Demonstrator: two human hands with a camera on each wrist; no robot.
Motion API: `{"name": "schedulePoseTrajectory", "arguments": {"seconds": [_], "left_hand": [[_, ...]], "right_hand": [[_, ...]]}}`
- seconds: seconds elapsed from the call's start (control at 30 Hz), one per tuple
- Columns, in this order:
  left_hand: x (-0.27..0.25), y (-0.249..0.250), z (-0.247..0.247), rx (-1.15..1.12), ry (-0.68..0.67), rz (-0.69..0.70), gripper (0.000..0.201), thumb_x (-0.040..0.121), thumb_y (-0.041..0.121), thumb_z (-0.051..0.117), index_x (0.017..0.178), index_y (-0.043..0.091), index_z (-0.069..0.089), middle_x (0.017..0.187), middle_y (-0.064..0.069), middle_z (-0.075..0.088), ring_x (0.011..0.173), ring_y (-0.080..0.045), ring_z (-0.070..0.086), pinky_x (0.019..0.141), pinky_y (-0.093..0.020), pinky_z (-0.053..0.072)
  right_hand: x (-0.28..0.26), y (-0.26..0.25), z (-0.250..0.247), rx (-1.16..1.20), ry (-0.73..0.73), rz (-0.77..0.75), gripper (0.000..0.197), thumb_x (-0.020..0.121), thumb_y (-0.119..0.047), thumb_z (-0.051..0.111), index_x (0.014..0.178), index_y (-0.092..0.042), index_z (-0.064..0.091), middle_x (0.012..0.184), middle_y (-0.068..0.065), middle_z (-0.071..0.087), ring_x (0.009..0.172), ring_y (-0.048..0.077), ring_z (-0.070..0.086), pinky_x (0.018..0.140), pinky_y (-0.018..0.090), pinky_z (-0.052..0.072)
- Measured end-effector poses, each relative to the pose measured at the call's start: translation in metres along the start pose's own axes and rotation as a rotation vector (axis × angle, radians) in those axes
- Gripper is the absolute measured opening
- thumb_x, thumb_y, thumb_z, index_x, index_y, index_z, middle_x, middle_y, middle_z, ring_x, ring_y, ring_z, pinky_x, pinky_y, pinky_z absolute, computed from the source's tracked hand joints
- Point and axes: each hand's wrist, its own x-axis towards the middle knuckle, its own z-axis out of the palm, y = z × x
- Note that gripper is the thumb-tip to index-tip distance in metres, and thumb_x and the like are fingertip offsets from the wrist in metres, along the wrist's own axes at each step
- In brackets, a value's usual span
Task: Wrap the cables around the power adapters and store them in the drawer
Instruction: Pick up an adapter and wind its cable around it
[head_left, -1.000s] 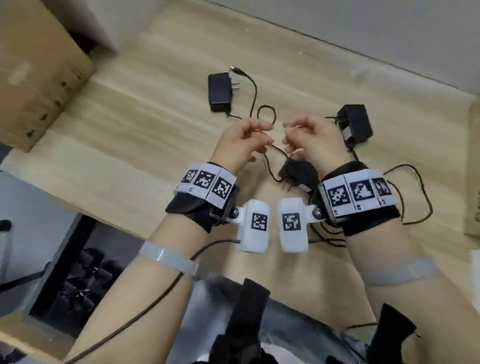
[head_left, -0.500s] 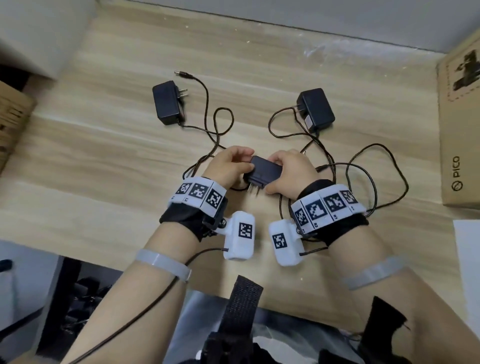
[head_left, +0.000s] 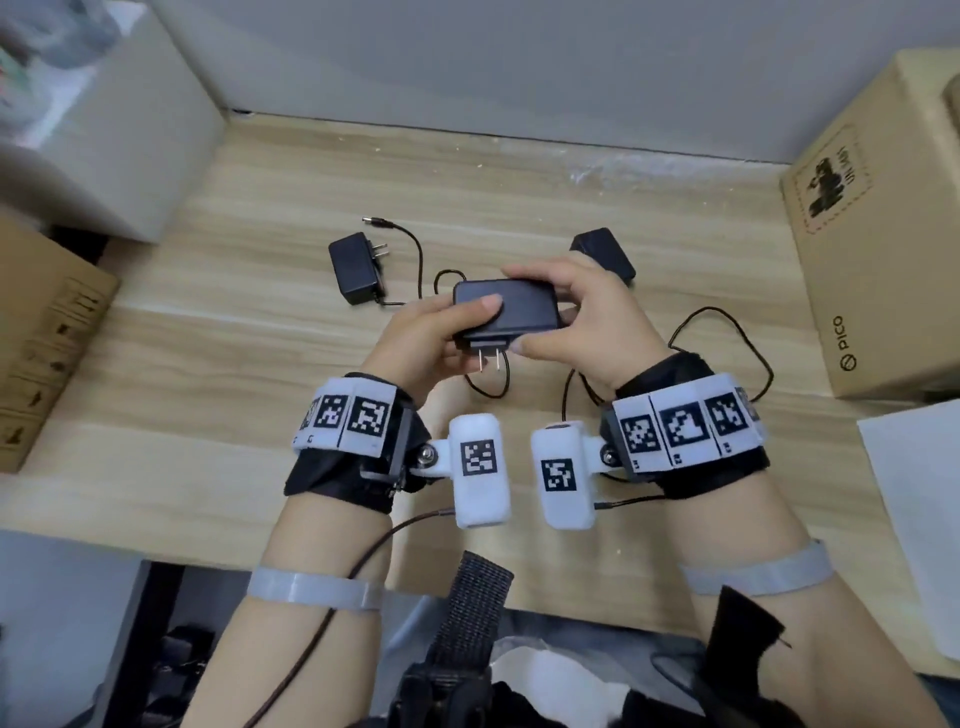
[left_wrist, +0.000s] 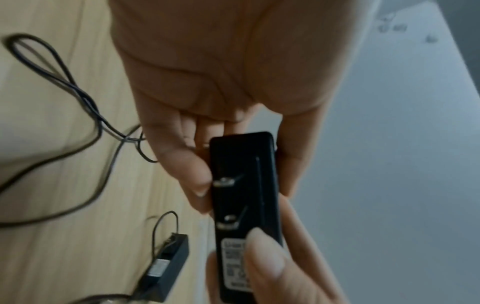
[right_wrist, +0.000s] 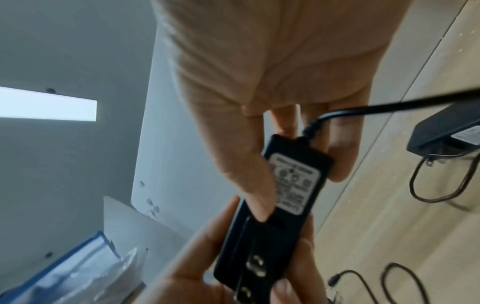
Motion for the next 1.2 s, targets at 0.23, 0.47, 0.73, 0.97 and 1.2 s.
{"name": "schedulePoseTrajectory", "arguments": {"seconds": [0.23,0.47,0.73,0.97,1.2], "left_hand": [[-0.013,0.017,0.006,-0.489,-0.012,-0.023,0.016,0.088,0.022,0.056,0.094,0.008,0.062,0.083,-0.008,0.066,0.068,-0.019,0.067,0.057,-0.019,0.056],[-0.021,0.018,0.024,-0.656,-0.206,0.057,0.027,0.094,0.017,0.044,0.095,0.002,0.067,0.09,-0.015,0.068,0.081,-0.023,0.068,0.074,-0.029,0.058],[-0.009,0.015,0.029,-0.3,-0.154,0.206,0.017,0.094,0.014,0.047,0.109,0.009,0.047,0.091,-0.002,0.063,0.074,-0.008,0.066,0.072,-0.02,0.053],[-0.009,0.021,0.025,-0.148,-0.172,0.272,0.015,0.09,0.004,0.051,0.1,0.015,0.052,0.098,-0.007,0.059,0.087,-0.02,0.061,0.072,-0.023,0.055],[-0.004,0.02,0.025,0.064,-0.098,0.349,0.03,0.082,-0.005,0.06,0.103,0.016,0.056,0.1,-0.006,0.059,0.102,-0.024,0.058,0.089,-0.036,0.053]], "right_hand": [[-0.015,-0.006,-0.012,0.307,0.252,0.016,0.03,0.091,-0.003,0.051,0.111,-0.025,0.055,0.084,0.001,0.06,0.046,0.002,0.052,0.053,0.018,0.047],[-0.022,0.002,0.001,0.155,0.17,0.059,0.028,0.098,-0.011,0.037,0.108,-0.026,0.058,0.058,0.002,0.051,0.038,0.001,0.041,0.048,0.016,0.035],[-0.032,-0.009,-0.001,-0.165,-0.007,0.111,0.038,0.097,-0.017,0.04,0.06,-0.027,0.043,0.051,-0.005,0.051,0.043,-0.003,0.046,0.059,0.018,0.034],[-0.036,-0.012,-0.007,-0.253,-0.086,0.163,0.028,0.097,-0.019,0.039,0.092,-0.002,0.061,0.048,-0.005,0.046,0.044,0.005,0.043,0.058,0.026,0.034],[-0.039,-0.024,-0.007,-0.281,-0.054,0.12,0.025,0.095,-0.023,0.045,0.083,-0.019,0.066,0.055,-0.007,0.045,0.055,0.005,0.042,0.061,0.027,0.035]]}}
